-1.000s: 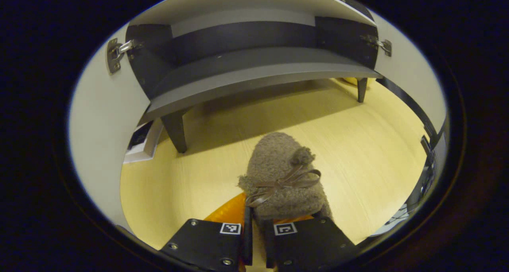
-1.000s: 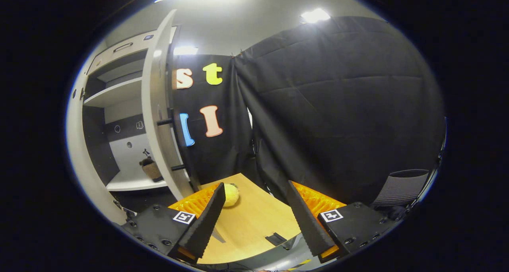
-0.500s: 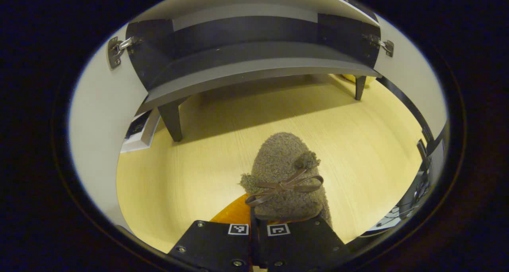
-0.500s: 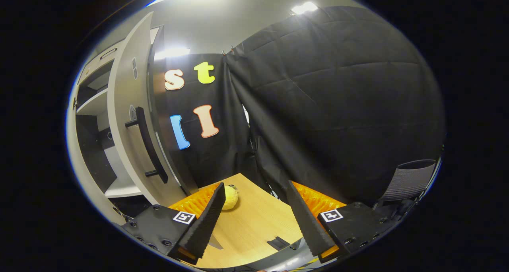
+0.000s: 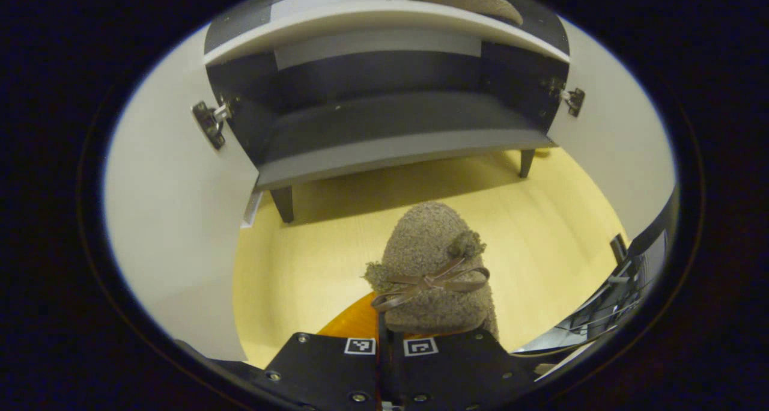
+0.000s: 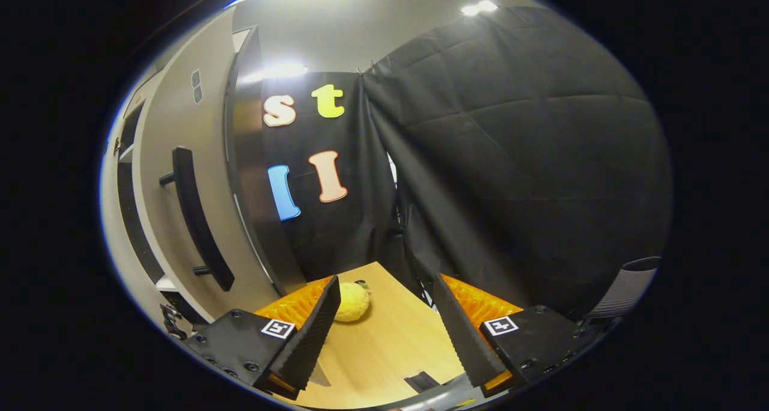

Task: Grab one shoe with the right hand and put it into the shoe cabinet, grab the other shoe with the left hand and put it into the shoe cabinet; then close the right door with the right hand and the left door with the left hand.

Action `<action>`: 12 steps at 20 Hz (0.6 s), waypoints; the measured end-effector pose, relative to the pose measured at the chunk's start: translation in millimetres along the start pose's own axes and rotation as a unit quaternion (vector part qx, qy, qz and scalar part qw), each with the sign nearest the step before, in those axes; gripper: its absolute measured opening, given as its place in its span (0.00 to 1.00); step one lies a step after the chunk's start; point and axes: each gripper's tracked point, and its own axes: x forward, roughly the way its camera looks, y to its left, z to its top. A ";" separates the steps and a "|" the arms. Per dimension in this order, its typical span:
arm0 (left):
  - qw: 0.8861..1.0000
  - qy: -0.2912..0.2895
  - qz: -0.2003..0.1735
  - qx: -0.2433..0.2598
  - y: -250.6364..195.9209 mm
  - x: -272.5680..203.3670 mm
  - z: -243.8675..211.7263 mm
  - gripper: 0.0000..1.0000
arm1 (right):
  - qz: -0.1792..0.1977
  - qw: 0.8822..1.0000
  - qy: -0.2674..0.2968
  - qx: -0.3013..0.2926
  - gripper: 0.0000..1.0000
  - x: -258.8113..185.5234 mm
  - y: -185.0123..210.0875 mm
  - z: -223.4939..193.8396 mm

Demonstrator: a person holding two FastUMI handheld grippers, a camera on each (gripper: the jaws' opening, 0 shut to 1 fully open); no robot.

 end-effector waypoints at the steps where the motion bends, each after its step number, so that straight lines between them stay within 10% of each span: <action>1: 1.000 -0.012 -0.004 -0.008 -0.4 -8.6 8.4 0.02 | 0.010 1.000 0.001 -0.003 0.98 7.2 1.1 1.9; 12: 0.994 -0.094 -0.020 -0.046 5.1 -54.1 108.4 0.02 | 0.051 0.998 -0.009 0.030 0.98 45.3 -2.8 -2.4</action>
